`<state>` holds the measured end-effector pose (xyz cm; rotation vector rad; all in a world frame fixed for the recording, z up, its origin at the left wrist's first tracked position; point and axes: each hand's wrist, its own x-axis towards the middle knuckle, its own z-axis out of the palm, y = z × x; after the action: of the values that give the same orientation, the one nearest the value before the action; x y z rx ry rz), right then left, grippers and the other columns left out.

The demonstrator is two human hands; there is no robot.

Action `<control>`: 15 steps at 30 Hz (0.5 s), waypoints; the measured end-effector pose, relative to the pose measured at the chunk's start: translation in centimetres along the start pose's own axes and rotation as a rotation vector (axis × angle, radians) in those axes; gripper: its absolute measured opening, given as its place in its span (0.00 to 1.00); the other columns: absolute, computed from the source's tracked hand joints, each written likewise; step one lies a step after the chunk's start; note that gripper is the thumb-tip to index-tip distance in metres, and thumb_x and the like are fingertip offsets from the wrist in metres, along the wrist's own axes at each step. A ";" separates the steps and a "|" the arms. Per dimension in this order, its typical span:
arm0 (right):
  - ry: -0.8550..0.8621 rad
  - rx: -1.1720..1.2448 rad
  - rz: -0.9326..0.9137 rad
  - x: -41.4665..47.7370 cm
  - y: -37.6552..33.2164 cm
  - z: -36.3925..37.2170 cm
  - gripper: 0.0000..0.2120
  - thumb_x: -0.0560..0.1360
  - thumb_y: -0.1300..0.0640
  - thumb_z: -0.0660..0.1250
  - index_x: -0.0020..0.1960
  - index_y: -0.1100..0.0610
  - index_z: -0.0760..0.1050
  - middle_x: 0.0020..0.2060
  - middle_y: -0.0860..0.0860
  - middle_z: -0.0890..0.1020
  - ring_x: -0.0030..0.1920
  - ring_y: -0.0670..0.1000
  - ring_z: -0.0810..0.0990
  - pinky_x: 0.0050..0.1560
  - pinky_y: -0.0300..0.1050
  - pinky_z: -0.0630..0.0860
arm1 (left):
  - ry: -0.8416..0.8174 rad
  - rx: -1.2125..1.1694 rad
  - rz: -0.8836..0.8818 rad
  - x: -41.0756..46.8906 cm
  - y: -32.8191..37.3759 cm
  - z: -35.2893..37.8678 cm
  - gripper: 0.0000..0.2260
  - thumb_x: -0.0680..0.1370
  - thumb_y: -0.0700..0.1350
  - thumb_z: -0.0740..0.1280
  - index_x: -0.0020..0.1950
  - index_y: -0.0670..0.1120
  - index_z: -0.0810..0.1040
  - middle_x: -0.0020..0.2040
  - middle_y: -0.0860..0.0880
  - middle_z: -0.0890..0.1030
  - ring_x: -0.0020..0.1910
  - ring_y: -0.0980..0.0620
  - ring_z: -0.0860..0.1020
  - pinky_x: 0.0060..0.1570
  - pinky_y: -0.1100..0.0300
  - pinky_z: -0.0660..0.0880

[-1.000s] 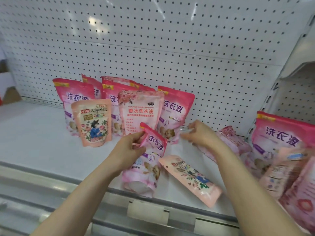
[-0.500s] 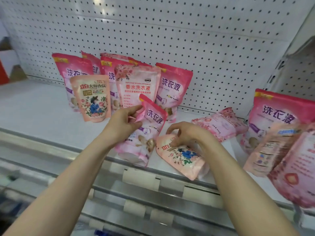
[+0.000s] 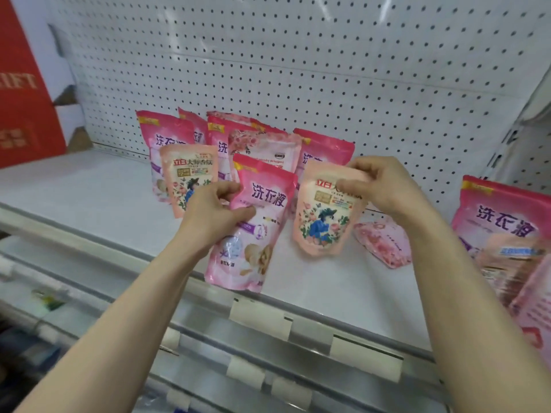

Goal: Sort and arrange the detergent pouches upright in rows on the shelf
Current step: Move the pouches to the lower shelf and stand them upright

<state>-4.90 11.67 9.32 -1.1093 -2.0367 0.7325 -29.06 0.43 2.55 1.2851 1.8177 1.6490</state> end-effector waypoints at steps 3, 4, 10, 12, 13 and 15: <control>0.161 -0.081 -0.075 1.6 -1.0 1.4 0.04 0.73 0.58 0.74 0.46 0.53 0.80 0.45 0.49 0.84 0.47 0.52 0.82 0.51 0.50 0.78 | 0.039 -0.016 0.021 0.6 -0.1 -0.8 0.20 0.66 0.39 0.77 0.57 0.46 0.78 0.50 0.51 0.80 0.50 0.46 0.80 0.55 0.47 0.78; 0.189 -0.117 -0.091 2.1 -1.2 2.1 0.04 0.73 0.58 0.74 0.45 0.51 0.79 0.43 0.49 0.83 0.47 0.52 0.82 0.52 0.51 0.78 | 0.043 -0.036 0.040 0.7 -0.3 -1.2 0.18 0.66 0.40 0.77 0.54 0.48 0.78 0.49 0.52 0.81 0.51 0.46 0.80 0.56 0.45 0.78; 0.174 -0.202 0.021 3.6 0.7 5.6 0.09 0.73 0.57 0.73 0.54 0.56 0.82 0.43 0.48 0.81 0.45 0.50 0.80 0.50 0.48 0.77 | 0.075 -0.262 0.086 2.0 -1.4 -3.2 0.15 0.73 0.35 0.71 0.55 0.51 0.77 0.52 0.48 0.83 0.51 0.48 0.82 0.51 0.46 0.80; 0.207 -0.183 0.017 3.7 1.1 6.0 0.10 0.73 0.56 0.73 0.54 0.56 0.82 0.45 0.49 0.83 0.46 0.52 0.81 0.51 0.48 0.76 | 0.112 -0.354 0.097 2.9 -1.8 -3.9 0.16 0.74 0.34 0.69 0.56 0.52 0.75 0.55 0.45 0.82 0.53 0.45 0.82 0.51 0.48 0.80; 0.223 -0.172 0.019 3.8 1.2 6.2 0.11 0.73 0.55 0.73 0.54 0.56 0.82 0.45 0.50 0.83 0.47 0.52 0.81 0.50 0.47 0.76 | 0.127 -0.393 0.105 3.2 -1.8 -4.2 0.17 0.75 0.34 0.68 0.57 0.53 0.74 0.57 0.43 0.81 0.54 0.44 0.81 0.51 0.48 0.80; 0.255 -0.124 0.038 3.7 1.1 6.7 0.12 0.73 0.56 0.73 0.55 0.57 0.82 0.46 0.51 0.84 0.48 0.52 0.82 0.50 0.47 0.76 | 0.152 -0.436 0.133 4.0 -2.1 -4.3 0.19 0.74 0.34 0.68 0.59 0.56 0.73 0.60 0.40 0.78 0.57 0.42 0.79 0.55 0.45 0.78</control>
<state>-11.07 14.42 5.58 -1.2465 -1.8683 0.4612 -35.18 1.32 2.88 1.1276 1.3594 2.1185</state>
